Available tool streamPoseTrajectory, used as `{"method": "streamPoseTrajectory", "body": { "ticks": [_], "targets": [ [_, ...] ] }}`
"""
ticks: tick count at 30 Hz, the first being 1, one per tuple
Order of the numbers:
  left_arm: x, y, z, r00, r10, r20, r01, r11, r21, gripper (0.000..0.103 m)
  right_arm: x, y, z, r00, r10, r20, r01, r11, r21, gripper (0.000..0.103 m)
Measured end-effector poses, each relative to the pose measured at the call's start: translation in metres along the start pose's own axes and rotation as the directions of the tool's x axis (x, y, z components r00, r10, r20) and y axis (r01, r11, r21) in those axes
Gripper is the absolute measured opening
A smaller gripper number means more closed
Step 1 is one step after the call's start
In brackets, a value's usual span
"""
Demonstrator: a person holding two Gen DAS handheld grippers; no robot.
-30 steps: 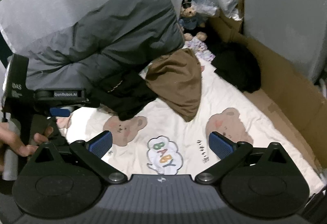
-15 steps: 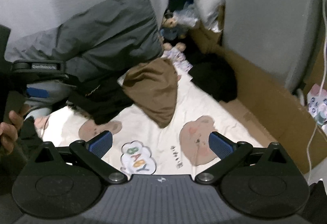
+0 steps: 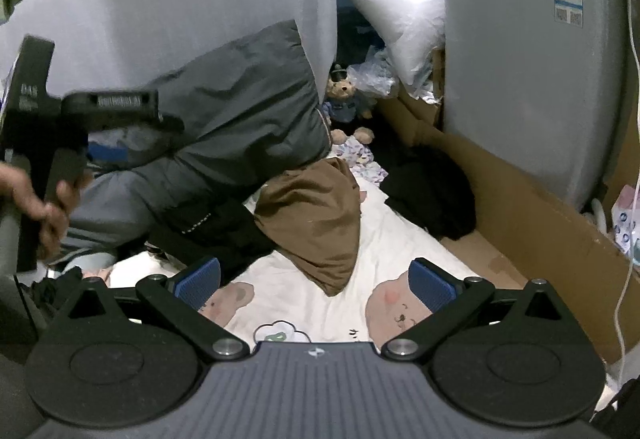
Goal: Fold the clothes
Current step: 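Lower the left tool onto the brown garment and close its fingers on the fabric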
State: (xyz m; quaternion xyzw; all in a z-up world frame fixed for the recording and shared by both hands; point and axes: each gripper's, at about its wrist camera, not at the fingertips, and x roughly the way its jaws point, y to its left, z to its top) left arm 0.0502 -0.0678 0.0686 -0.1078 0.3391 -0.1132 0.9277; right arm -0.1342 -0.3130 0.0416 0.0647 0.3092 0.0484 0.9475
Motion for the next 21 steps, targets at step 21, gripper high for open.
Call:
{"method": "streamPoseTrajectory", "body": {
  "ticks": [21],
  "targets": [
    [0.115,0.042,0.011,0.999,-0.034,0.003,0.033,0.993,0.114,0.099,0.037,-0.007,-0.012,0.989,-0.082,-0.125,0.075,0.995,-0.059,0.103]
  ]
}}
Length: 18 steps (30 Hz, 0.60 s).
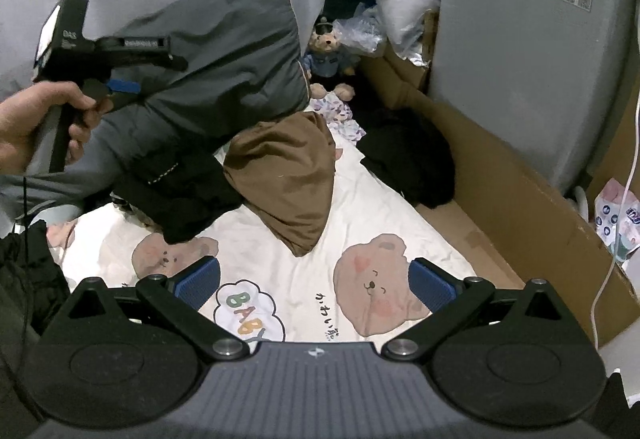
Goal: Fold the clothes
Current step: 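Lower the left tool onto the brown garment and close its fingers on the fabric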
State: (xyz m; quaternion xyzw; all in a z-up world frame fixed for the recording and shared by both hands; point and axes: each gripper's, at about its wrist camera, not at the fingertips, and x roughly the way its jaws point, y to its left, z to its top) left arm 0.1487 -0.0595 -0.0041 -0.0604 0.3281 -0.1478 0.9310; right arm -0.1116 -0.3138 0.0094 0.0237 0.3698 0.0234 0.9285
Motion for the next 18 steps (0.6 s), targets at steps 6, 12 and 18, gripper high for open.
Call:
{"method": "streamPoseTrajectory", "body": {
  "ticks": [6,12,18],
  "targets": [
    [0.032,0.011,-0.004,0.993,-0.048,-0.105,0.044,0.998,-0.044,0.098,0.006,-0.006,0.004,1.000,0.005,0.005,-0.005,1.000,0.029,0.102],
    [0.062,0.025,-0.014,0.990,-0.001,-0.142,-0.003,1.000,-0.026,0.098,0.007,-0.013,0.006,1.000,0.006,0.017,-0.007,0.998,0.057,0.102],
    [0.095,0.040,-0.018,0.984,0.038,-0.172,-0.038,0.999,0.003,0.098,0.008,-0.021,0.010,0.999,-0.039,0.033,0.036,0.996,0.078,0.102]
  ]
}}
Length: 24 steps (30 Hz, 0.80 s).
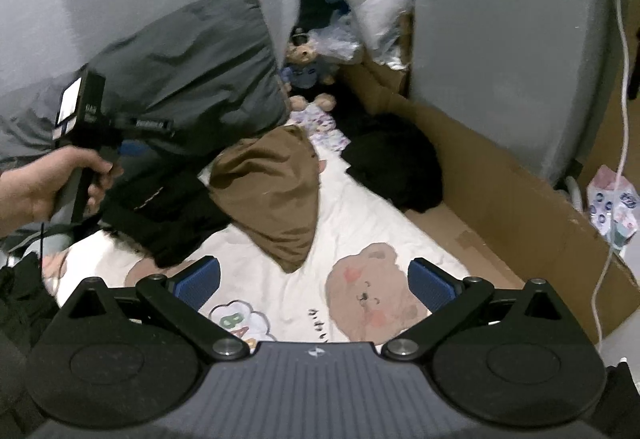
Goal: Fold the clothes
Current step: 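Lower the left tool onto the brown garment and close its fingers on the fabric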
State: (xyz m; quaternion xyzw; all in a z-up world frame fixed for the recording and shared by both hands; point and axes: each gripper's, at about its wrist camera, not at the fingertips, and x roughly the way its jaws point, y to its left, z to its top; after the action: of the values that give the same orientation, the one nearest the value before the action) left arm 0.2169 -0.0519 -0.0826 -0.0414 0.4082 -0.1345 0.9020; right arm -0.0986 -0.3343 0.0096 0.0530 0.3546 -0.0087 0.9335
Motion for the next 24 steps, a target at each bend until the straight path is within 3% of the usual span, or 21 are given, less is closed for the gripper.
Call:
{"method": "streamPoseTrajectory", "body": {
  "ticks": [3,9,17,24],
  "targets": [
    [0.016,0.004,-0.002,1.000,0.017,-0.011,-0.017,0.999,0.028,0.097,0.000,-0.008,0.002,1.000,-0.013,0.004,0.013,1.000,0.018,0.102],
    [0.046,0.020,-0.017,0.999,0.025,-0.037,-0.025,1.000,-0.002,0.096,0.002,-0.020,-0.003,0.999,-0.029,-0.014,0.029,0.999,0.043,0.102],
    [0.076,0.021,-0.041,0.997,-0.017,-0.076,0.023,0.997,0.067,0.093,0.010,-0.034,-0.016,0.999,-0.025,-0.039,0.027,0.998,0.055,0.102],
    [0.115,0.018,-0.039,0.994,0.028,-0.105,-0.010,0.985,0.174,0.093,0.013,-0.042,-0.021,0.997,-0.027,-0.074,0.031,0.998,0.052,0.102]
  ]
}}
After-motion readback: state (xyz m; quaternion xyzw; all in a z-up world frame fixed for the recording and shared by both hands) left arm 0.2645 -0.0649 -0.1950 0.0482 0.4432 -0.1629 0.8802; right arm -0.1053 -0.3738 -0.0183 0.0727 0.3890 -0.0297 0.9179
